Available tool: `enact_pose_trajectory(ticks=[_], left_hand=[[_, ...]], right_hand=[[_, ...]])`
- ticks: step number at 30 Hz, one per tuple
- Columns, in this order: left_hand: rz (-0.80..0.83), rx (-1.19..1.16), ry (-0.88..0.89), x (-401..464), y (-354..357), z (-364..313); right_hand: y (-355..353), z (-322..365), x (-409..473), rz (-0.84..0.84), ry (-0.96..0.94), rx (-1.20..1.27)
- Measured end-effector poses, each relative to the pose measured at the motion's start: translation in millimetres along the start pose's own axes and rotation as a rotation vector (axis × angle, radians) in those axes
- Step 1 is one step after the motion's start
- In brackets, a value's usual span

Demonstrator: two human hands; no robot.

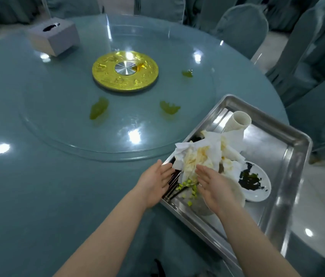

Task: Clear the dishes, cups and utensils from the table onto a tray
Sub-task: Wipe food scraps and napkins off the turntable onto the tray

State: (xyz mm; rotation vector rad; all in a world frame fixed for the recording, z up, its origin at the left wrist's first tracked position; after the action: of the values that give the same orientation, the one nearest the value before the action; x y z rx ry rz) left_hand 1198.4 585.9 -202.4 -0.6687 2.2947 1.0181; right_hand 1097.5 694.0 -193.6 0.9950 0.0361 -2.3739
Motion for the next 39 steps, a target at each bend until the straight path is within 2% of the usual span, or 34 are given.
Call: enact_pose_trajectory(ticks=[5,9,15,18,21,25,29,35,39], left_hand=[[-0.111,-0.107,0.128,-25.5,-46.4,-19.2],[-0.188,-0.196,0.185,-54.3,-94.2,-32.2],[-0.285,-0.286,0.258,-96.4,-173.9,-46.3],[-0.337,-0.326,0.28,-117.2,-214.7,-47.4],[-0.37,-0.369,0.298,-137.2,-252.0,-47.5],[-0.413,-0.399,0.297,-158.6,-294.4,-48.6],[-0.421,-0.384,0.257,-162.6,-314.3,-52.9],[-0.411,-0.278,0.258,-149.8,-319.4,-76.0],[-0.466,-0.061,0.325,-144.7,-327.9,-87.7]], right_hand=[[34.2,17.2,-0.7,-0.029,-0.238,-0.462],[106.4,5.9,6.4,0.105,-0.391,-0.761],[231.3,-51.0,26.3,0.343,-0.485,-1.373],[274.4,-64.0,42.9,0.35,-0.522,-1.586],[295.7,-74.7,62.5,0.326,-0.508,-1.715],[284.8,-81.5,76.3,0.236,-0.574,-1.856],[270.1,-77.9,79.5,0.217,-0.595,-1.861],[232.5,-56.4,80.6,0.046,-0.505,-1.866],[211.5,-31.8,88.5,-0.141,-0.304,-1.88]])
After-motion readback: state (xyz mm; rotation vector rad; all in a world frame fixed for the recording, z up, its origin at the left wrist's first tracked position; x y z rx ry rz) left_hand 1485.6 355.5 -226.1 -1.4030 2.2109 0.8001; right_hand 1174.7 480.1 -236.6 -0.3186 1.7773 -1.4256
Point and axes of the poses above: each hand's wrist, its own x-axis towards the middle knuckle, its own y-axis out of the palm, z = x × y, the point moved 10 cm from there along x, towards the middle knuckle, and after that the axes turned 3 degrees about z, right-handed, at the moved point
